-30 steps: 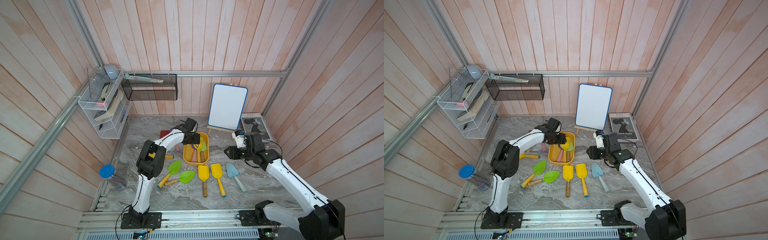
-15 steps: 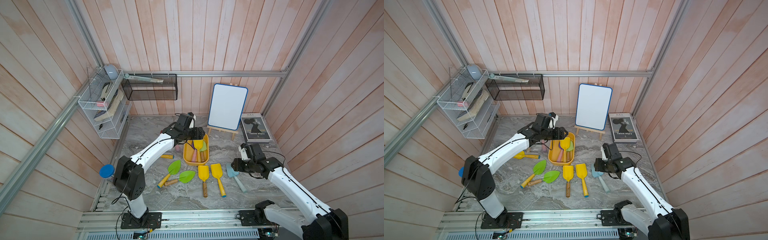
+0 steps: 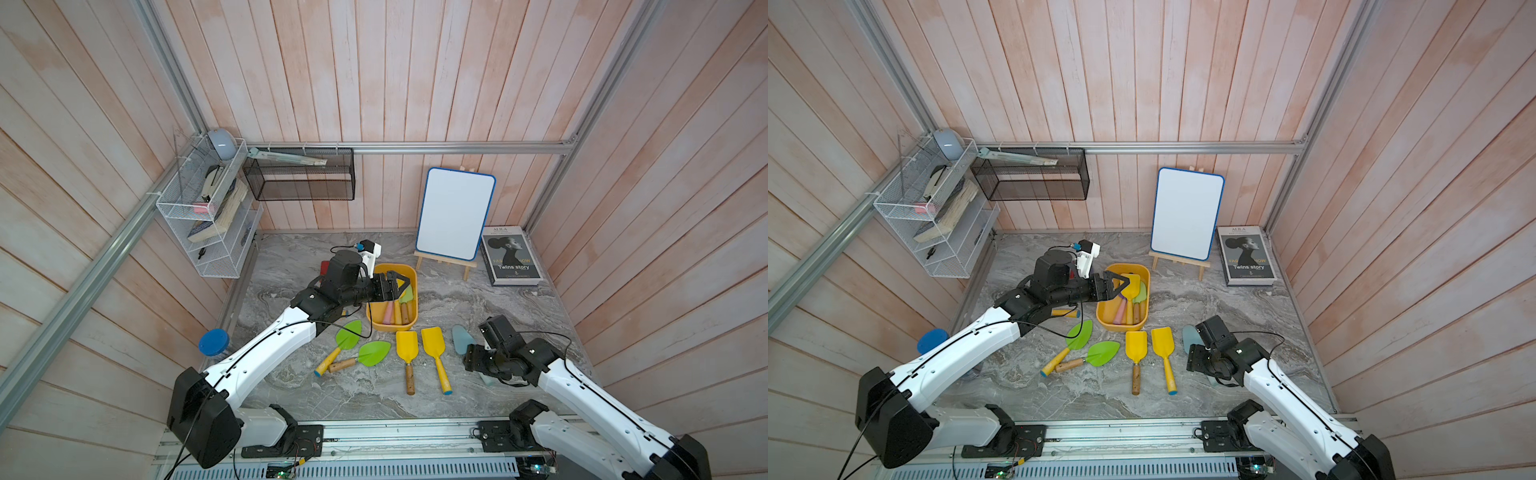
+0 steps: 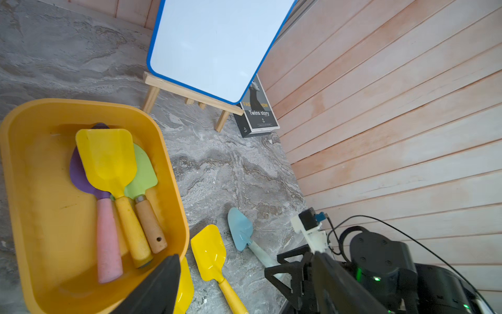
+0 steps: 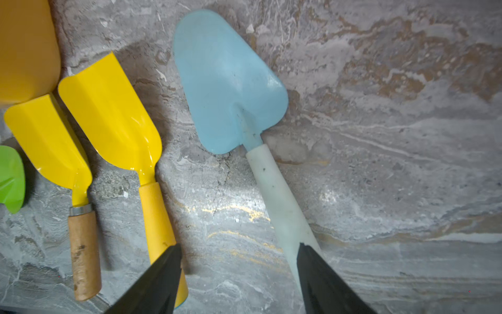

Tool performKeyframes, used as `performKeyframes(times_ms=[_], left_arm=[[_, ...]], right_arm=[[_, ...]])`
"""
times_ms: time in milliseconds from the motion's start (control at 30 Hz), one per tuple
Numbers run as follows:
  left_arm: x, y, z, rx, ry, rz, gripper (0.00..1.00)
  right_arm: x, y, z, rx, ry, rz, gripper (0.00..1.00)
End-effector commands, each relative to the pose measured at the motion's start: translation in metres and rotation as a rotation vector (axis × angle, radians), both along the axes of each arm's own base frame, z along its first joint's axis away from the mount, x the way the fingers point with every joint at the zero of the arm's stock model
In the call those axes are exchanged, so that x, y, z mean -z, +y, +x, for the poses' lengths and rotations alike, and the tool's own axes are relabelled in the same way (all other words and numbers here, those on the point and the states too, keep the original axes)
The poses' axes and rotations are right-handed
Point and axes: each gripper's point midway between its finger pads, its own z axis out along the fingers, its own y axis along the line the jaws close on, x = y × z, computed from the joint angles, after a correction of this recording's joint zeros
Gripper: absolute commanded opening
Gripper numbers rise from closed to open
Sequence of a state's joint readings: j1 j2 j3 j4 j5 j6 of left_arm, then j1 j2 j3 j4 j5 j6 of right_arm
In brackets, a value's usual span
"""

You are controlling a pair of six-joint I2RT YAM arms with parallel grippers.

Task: Put the shovel into the storage box
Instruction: Pick up the shovel from the center of the board.

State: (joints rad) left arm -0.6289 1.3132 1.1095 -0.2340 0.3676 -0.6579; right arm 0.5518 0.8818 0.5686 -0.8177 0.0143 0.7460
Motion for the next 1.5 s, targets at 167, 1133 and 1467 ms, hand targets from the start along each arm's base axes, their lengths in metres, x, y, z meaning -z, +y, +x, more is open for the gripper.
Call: performKeyframes(times_ms=[167, 1133, 1467], left_arm=[[-0.022, -0.008, -0.026, 0.062, -0.035, -0.085, 0.82], [-0.023, -0.002, -0.032, 0.031, -0.034, -0.097, 0.81], [-0.007, -0.007, -0.029, 0.013, 0.028, -0.081, 0.81]], right_arm=[[0.014, -0.018, -0.005, 0.133, 0.022, -0.114, 0.69], [0.047, -0.015, -0.021, 0.134, 0.073, -0.097, 0.38], [0.042, -0.002, -0.013, 0.088, 0.045, -0.048, 0.0]])
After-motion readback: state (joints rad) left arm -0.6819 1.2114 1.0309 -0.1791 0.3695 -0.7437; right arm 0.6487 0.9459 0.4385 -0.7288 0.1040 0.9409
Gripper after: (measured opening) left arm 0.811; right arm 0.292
